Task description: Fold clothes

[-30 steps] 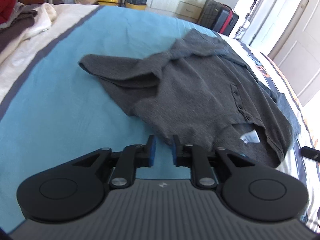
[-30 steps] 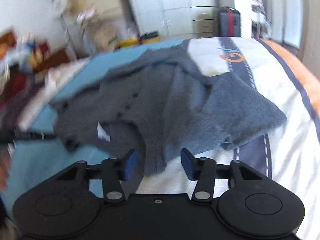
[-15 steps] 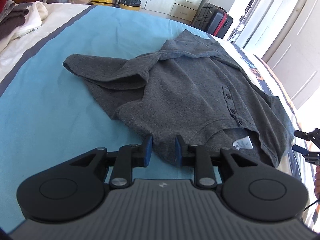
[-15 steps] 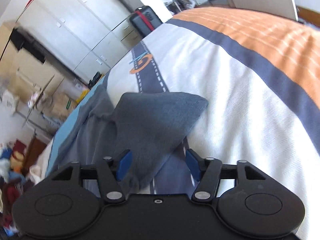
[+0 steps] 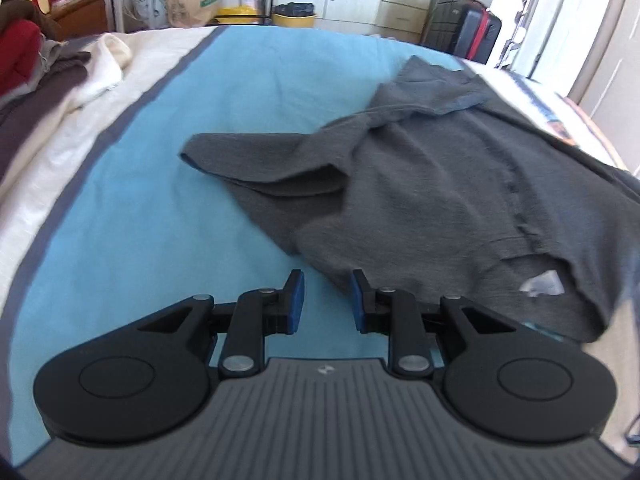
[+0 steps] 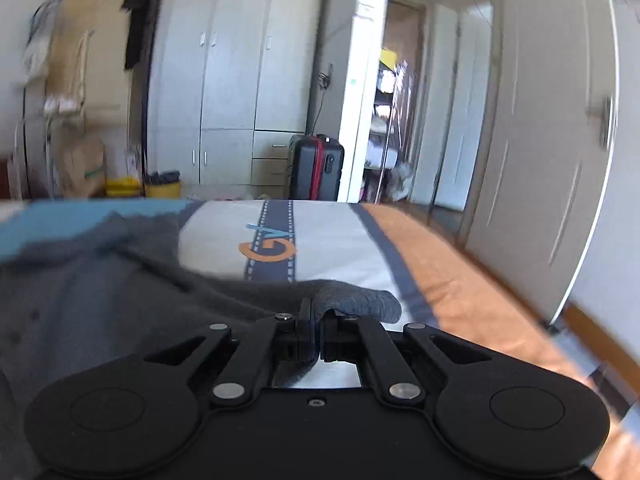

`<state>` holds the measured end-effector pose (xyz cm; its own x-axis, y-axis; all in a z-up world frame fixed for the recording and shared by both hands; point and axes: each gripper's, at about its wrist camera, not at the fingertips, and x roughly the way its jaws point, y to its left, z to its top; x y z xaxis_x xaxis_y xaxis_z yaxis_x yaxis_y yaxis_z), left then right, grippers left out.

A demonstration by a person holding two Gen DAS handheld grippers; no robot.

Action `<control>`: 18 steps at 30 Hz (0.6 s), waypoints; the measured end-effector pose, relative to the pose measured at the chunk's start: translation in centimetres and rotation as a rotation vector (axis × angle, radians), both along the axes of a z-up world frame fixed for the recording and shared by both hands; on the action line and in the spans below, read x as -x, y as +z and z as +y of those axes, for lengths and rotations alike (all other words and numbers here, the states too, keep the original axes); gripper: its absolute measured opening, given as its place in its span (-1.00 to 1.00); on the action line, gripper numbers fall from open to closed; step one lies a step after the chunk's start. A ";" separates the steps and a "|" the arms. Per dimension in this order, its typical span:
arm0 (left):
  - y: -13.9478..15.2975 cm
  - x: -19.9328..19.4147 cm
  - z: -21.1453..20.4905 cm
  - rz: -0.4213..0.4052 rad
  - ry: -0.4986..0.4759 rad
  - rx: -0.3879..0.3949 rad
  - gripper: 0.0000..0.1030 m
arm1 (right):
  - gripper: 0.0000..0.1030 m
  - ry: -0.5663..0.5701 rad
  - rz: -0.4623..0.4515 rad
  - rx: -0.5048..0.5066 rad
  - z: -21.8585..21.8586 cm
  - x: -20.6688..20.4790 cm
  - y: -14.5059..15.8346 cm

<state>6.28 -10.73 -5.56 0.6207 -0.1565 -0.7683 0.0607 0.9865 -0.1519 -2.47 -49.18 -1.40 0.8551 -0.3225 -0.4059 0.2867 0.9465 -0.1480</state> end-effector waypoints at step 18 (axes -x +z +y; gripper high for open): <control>0.9 -8.0 3.7 -0.075 -0.273 0.125 -0.20 | -0.26 0.080 0.070 -0.359 -1.1 -4.0 5.3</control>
